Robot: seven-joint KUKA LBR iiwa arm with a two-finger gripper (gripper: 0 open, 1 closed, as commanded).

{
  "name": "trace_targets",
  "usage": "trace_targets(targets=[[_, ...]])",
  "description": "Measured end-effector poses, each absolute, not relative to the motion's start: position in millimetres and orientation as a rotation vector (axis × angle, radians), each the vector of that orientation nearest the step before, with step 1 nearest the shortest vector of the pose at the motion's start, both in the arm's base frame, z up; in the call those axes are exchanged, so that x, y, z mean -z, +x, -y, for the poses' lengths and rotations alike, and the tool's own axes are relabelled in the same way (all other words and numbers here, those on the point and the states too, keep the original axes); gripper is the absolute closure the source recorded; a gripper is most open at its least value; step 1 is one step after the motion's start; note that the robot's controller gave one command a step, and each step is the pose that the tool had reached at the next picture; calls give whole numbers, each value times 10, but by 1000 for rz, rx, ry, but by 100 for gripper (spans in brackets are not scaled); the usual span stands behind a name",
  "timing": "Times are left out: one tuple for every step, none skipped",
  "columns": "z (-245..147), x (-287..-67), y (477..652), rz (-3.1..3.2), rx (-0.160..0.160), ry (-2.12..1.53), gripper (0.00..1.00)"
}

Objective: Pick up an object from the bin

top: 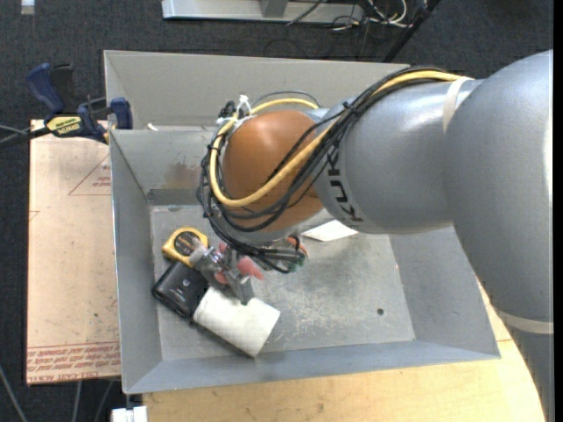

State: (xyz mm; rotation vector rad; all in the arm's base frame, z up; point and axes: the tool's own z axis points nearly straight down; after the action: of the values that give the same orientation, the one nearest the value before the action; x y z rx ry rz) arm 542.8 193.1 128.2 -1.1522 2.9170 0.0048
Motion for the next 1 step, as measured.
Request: trace_targets(targets=[[-1964,-1291,5471,-2893,-11,-1141,100]])
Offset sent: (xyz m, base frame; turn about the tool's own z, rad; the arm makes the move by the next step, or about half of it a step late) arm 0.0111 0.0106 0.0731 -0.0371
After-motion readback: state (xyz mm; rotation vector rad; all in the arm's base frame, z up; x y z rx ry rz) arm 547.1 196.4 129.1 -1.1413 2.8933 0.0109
